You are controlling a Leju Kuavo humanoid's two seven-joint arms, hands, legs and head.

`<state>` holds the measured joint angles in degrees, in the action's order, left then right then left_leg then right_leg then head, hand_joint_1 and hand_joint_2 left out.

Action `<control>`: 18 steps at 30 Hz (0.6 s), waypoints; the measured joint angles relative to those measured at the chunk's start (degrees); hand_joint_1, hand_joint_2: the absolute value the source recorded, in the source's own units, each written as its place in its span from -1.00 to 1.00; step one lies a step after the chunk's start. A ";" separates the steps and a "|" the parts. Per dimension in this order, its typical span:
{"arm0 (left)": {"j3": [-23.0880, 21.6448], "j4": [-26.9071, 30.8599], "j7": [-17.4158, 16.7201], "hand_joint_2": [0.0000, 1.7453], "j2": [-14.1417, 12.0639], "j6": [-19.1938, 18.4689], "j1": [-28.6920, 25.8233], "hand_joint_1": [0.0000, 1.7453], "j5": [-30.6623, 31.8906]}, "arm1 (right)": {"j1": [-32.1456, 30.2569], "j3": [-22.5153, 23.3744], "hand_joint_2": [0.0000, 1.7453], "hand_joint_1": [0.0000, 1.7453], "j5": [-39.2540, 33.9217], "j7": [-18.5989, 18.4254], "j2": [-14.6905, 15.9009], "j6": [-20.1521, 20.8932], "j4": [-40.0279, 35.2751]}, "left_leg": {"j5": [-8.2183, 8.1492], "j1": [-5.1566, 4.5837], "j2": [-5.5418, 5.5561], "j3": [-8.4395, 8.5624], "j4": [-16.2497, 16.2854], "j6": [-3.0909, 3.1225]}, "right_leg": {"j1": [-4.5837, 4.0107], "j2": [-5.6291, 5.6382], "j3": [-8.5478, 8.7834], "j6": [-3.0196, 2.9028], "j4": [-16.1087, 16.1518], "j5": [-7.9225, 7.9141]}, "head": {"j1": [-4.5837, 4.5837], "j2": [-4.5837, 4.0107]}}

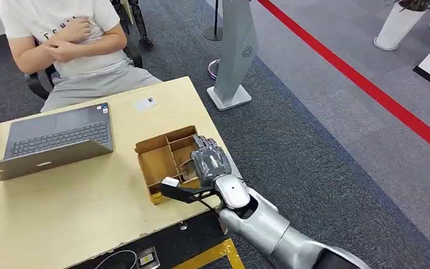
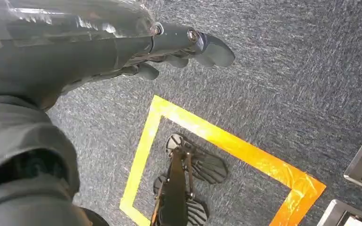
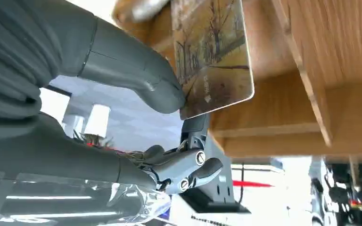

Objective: Pass the card to the sensor for recognition and then transmit it.

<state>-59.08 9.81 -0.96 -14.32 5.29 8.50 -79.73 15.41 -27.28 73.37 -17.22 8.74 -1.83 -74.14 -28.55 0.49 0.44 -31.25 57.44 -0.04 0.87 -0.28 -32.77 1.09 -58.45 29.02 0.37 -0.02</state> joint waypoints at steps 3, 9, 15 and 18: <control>0.00 0.00 0.07 -1.00 0.00 -0.02 0.00 -1.00 0.07 | 0.91 1.03 1.00 1.00 0.33 0.61 0.18 0.76 -2.87 | 0.00 0.00 0.00 0.00 0.00 0.00 | 0.00 0.01 0.00 0.00 0.00 0.00 | 0.00 0.00; -0.02 0.00 0.90 -1.00 -0.02 -0.07 -0.03 -1.00 0.35 | 3.31 3.54 1.00 1.00 2.74 2.51 0.90 3.80 -9.88 | 0.00 0.00 0.00 0.01 0.01 0.00 | 0.00 0.00 0.00 0.00 0.00 -0.01 | 0.00 0.00; -0.02 0.00 1.05 -1.00 -0.17 -0.04 -0.03 -1.00 0.55 | 6.10 6.23 1.00 1.00 6.60 4.89 1.79 6.36 -17.41 | 0.00 0.00 -0.01 0.02 0.01 0.00 | 0.00 0.02 0.01 0.00 0.00 -0.01 | 0.00 0.00; -0.04 0.00 1.05 -1.00 -0.15 -0.04 -0.03 -1.00 0.50 | 7.94 6.86 1.00 1.00 7.47 5.86 1.88 7.08 -19.63 | 0.00 0.00 -0.02 0.03 0.01 0.00 | 0.00 0.03 0.00 0.00 0.00 -0.01 | -0.02 0.02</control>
<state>-59.12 9.81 0.09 -14.47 5.25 8.47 -79.23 23.34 -20.41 80.85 -11.36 10.62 5.25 -93.77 -28.55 0.48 0.42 -31.22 57.45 -0.04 0.87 -0.25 -32.77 1.09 -58.45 29.01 0.35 0.00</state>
